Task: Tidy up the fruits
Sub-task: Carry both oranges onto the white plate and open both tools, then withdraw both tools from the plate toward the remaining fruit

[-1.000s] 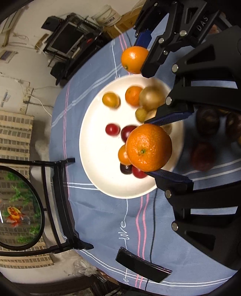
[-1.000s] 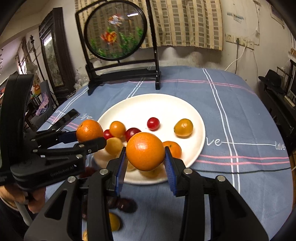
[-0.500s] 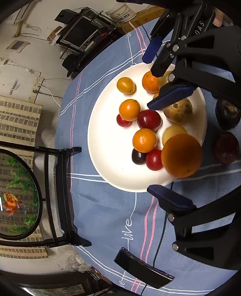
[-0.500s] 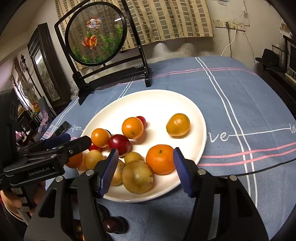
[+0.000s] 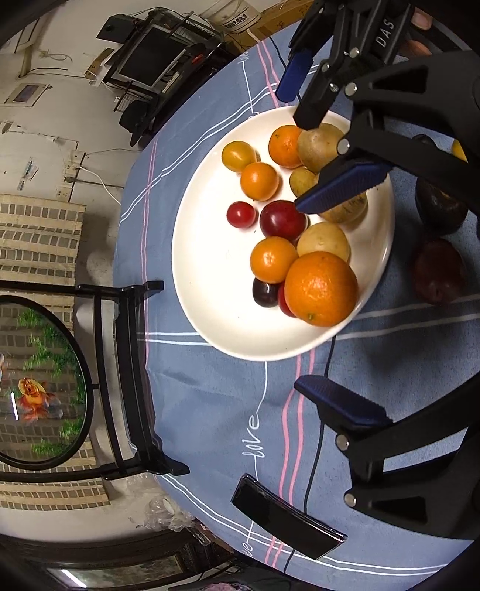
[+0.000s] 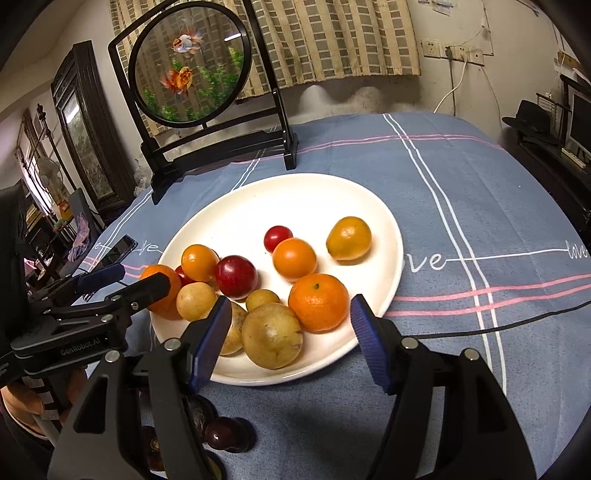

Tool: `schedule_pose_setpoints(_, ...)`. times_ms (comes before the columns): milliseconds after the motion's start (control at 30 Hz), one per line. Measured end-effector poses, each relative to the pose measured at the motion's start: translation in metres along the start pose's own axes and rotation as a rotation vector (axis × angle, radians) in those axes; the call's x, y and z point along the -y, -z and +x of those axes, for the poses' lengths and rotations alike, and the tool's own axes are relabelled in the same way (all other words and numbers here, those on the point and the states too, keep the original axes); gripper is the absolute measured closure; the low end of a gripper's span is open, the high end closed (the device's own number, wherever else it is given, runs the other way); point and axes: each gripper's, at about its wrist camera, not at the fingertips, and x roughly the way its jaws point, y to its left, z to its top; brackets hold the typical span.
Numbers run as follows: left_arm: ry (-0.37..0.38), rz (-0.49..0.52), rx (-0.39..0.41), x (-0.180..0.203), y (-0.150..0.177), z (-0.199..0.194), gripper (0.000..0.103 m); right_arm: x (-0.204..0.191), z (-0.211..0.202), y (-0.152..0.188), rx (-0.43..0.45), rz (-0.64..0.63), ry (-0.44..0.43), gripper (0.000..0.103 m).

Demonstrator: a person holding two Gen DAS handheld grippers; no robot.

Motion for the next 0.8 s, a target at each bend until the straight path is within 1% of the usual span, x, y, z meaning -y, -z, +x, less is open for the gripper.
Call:
schedule_pose_setpoints(167,0.011,-0.029,-0.004,-0.007,-0.001,-0.001,0.012,0.0,-0.004,0.0,0.008,-0.001,-0.006,0.036)
schedule_pose_setpoints(400,0.002,-0.001,0.003,-0.003,0.001,-0.003,0.012,0.001,-0.002,0.002,0.005,0.001,0.009,0.036)
schedule_pose_setpoints(500,-0.009,-0.006,0.007,-0.007,0.004,-0.008,0.012,0.002,-0.004,0.001,0.022,-0.005,0.019,0.036)
schedule_pose_setpoints(633,0.003,-0.044,-0.007,-0.02,0.013,-0.022,0.011,0.007,-0.004,0.002,0.049,-0.006,0.045,0.036)
schedule_pose_setpoints(700,0.001,-0.04,-0.004,-0.022,0.019,-0.03,0.01,0.008,-0.004,0.003,0.05,-0.006,0.051,0.036)
schedule_pose_setpoints(800,-0.012,-0.012,-0.002,-0.023,0.032,-0.039,0.01,0.011,-0.007,0.006,0.052,0.007,0.036,0.036)
